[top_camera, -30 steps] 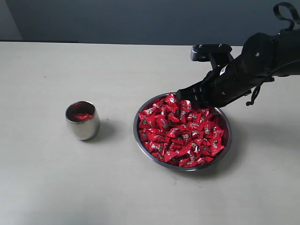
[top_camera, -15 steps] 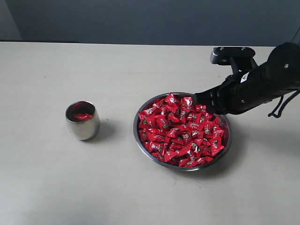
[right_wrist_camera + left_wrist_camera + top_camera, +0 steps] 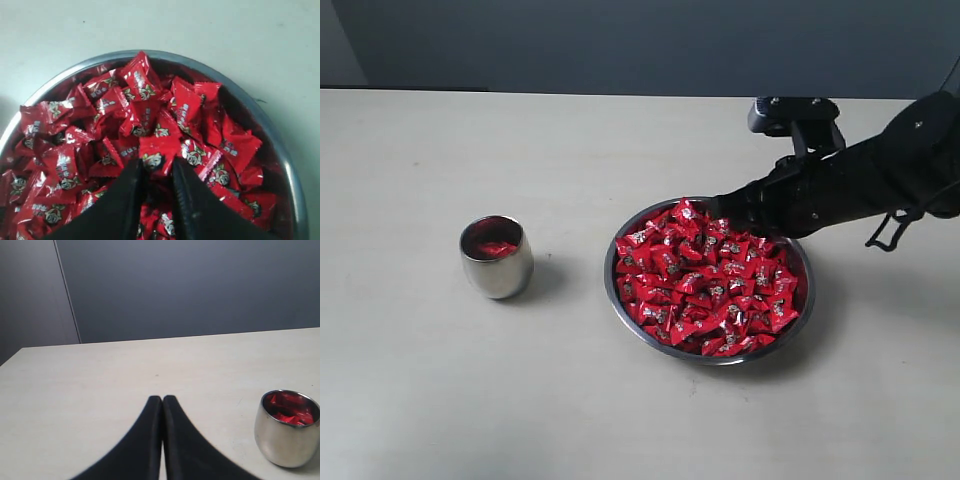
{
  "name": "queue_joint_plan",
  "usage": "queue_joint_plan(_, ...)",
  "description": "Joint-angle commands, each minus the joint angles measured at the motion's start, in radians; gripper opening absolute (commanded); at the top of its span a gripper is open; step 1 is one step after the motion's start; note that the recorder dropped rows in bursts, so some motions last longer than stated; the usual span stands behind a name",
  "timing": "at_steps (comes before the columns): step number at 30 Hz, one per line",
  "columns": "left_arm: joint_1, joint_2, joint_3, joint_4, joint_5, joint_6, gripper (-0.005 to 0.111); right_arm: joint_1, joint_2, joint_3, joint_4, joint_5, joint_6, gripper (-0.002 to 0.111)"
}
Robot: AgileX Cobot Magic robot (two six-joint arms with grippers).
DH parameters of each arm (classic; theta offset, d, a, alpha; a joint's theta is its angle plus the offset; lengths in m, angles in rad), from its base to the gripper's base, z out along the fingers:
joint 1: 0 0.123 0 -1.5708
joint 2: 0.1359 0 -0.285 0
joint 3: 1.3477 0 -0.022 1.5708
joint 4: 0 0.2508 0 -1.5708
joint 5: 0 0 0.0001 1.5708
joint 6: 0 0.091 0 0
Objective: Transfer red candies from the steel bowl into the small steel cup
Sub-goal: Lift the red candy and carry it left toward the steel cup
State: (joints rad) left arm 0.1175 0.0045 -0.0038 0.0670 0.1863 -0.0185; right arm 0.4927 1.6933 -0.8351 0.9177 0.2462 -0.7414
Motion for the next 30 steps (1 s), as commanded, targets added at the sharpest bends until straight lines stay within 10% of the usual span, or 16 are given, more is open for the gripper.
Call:
queue_joint_plan(1,0.001,-0.004,0.004,0.001,-0.005,-0.001,0.000,-0.003,0.034,-0.002,0.350,0.056,-0.400,-0.001)
queue_joint_plan(7,0.001,-0.004,0.004,0.001,-0.005,-0.001,0.000,-0.003,0.057,-0.039,0.767,0.186,-0.812,-0.001)
queue_joint_plan(30,0.001,-0.004,0.004,0.001,-0.005,-0.001,0.000,0.201,0.320,-0.449,0.527,0.287,-0.589,-0.001)
